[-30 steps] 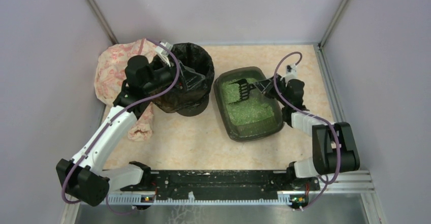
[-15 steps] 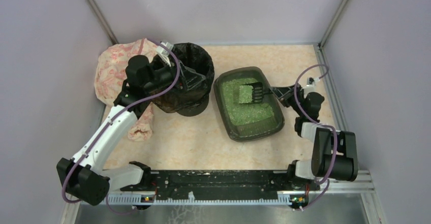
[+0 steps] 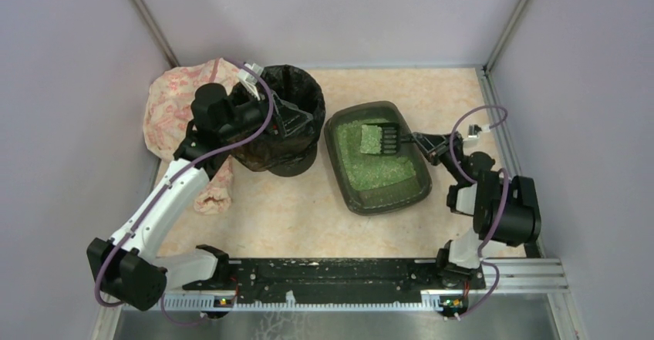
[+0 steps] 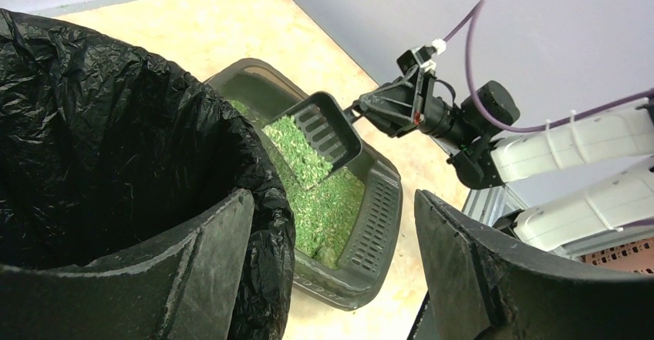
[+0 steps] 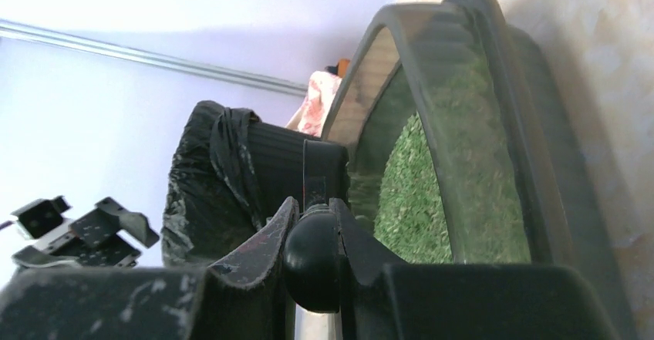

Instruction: Clean the litter box

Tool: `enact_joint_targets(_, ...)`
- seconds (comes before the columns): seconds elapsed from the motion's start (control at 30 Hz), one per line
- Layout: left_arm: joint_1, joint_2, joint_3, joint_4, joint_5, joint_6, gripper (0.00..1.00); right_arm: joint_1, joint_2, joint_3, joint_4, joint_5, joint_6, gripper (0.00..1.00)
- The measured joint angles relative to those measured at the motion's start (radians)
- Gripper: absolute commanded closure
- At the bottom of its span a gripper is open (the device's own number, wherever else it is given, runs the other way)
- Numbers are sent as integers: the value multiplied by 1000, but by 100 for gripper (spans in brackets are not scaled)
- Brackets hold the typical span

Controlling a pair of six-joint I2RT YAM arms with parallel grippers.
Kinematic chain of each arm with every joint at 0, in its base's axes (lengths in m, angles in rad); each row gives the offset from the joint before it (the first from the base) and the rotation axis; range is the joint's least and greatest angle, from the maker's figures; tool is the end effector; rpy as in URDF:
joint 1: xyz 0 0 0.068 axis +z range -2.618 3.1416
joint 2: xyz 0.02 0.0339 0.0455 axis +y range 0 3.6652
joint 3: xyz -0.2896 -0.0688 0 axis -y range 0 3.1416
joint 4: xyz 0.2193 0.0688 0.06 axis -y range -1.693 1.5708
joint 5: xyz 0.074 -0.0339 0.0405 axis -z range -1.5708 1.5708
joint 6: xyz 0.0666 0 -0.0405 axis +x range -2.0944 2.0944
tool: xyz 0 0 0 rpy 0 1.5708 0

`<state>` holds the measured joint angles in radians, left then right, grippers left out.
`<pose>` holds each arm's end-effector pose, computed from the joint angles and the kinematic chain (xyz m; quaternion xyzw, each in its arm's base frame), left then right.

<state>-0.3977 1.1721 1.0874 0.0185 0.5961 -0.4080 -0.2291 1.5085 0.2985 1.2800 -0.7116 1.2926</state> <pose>0.2252 -0.1352 0.4131 0.1971 0.6990 -0.4533 0.5168 0.2628 -0.0166 0.2272 0.2562 0.6386 0.5524 0.4705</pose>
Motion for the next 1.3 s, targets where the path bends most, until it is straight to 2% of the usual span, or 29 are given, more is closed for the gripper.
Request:
enact_joint_targets(0.1, 0, 3, 0, 3, 1, 0, 18, -15, 83, -14, 101, -29, 69, 100)
enact_joint_targets(0.2, 0, 3, 0, 4, 0, 0, 18, -74, 106, -19, 155, -40, 107, 100)
enact_joint_targets(0.3, 0, 4, 0, 4, 0, 0, 18, -79, 112, -14, 184, -35, 121, 100)
enact_joint_targets(0.43, 0, 6, 0, 4, 0, 0, 18, -26, 107, 6, 121, -55, 71, 100)
enact_joint_targets(0.57, 0, 8, 0, 4, -1, 0, 18, -61, 58, 24, -13, -58, 0, 100)
enact_joint_targets(0.77, 0, 14, 0, 4, 0, 0, 18, -53, 42, 70, -96, -68, -58, 100)
enact_joint_targets(0.9, 0, 14, -2, 5, -1, 0, 18, -65, 42, 70, -107, -52, -62, 100)
enact_joint_targets(1.07, 0, 14, -3, 4, 0, 0, 18, 25, 43, 68, -112, -62, -74, 100)
enact_joint_targets(1.2, 0, 14, -3, 4, -1, 0, 18, -41, 43, 68, -89, -51, -59, 100)
enact_joint_targets(1.3, 0, 15, -3, 5, 0, 0, 18, -15, 45, 69, -94, -45, -65, 100)
